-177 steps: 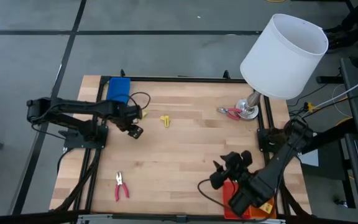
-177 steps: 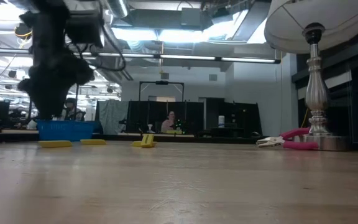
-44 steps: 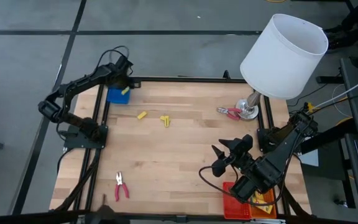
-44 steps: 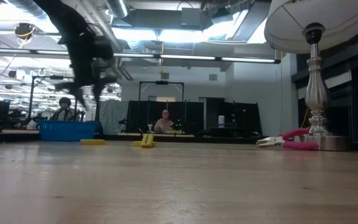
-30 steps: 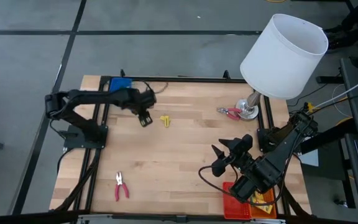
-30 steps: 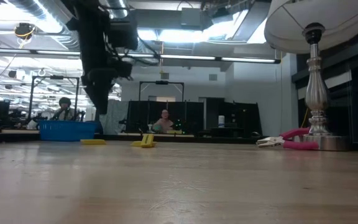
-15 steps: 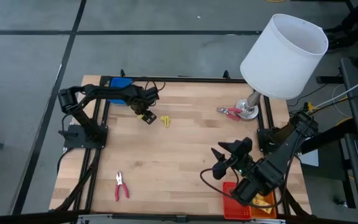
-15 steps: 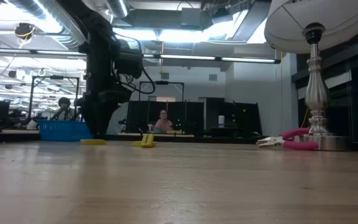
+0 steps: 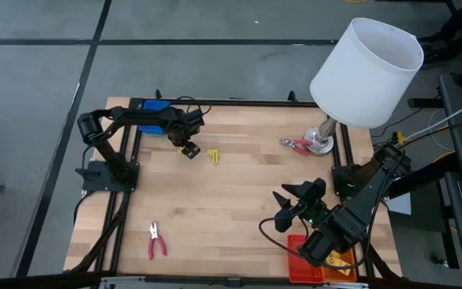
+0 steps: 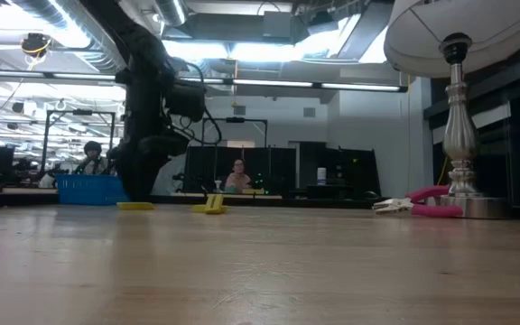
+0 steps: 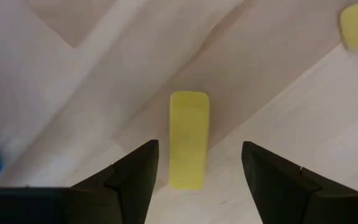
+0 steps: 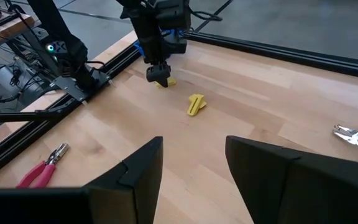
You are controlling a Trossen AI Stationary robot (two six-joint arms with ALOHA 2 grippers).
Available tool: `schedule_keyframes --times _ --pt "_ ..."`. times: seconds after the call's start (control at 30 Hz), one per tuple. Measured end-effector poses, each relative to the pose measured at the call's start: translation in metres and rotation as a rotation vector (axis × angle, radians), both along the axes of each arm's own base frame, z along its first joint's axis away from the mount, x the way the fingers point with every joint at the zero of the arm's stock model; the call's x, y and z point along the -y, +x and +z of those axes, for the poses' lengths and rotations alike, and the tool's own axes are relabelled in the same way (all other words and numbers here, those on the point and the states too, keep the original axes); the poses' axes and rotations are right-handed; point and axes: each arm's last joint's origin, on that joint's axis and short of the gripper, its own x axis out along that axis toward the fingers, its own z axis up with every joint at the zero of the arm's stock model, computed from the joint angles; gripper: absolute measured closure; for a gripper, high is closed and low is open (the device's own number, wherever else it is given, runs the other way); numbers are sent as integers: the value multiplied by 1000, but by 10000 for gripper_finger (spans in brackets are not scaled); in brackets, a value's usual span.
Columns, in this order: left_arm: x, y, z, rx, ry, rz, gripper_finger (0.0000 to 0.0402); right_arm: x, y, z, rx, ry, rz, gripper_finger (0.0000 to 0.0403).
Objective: Pick & Place School Supplies
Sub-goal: Put the yellow eraser into the blue bin
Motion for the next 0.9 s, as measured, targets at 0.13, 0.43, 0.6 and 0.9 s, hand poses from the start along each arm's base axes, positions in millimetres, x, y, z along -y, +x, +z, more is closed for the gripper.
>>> schedule_keyframes --times 0.13,0.43,0.6,0.9 --pt "-1 2 -12 -37 -39 -9 181 0 0 0 1 1 0 225" --pt "-2 2 -15 -70 -10 -7 303 -3 0 0 13 19 5 225" --pt "-3 0 2 48 -8 32 354 -3 0 0 14 20 5 225" --pt "-7 -40 83 281 258 362 342 -3 0 0 16 20 5 225"
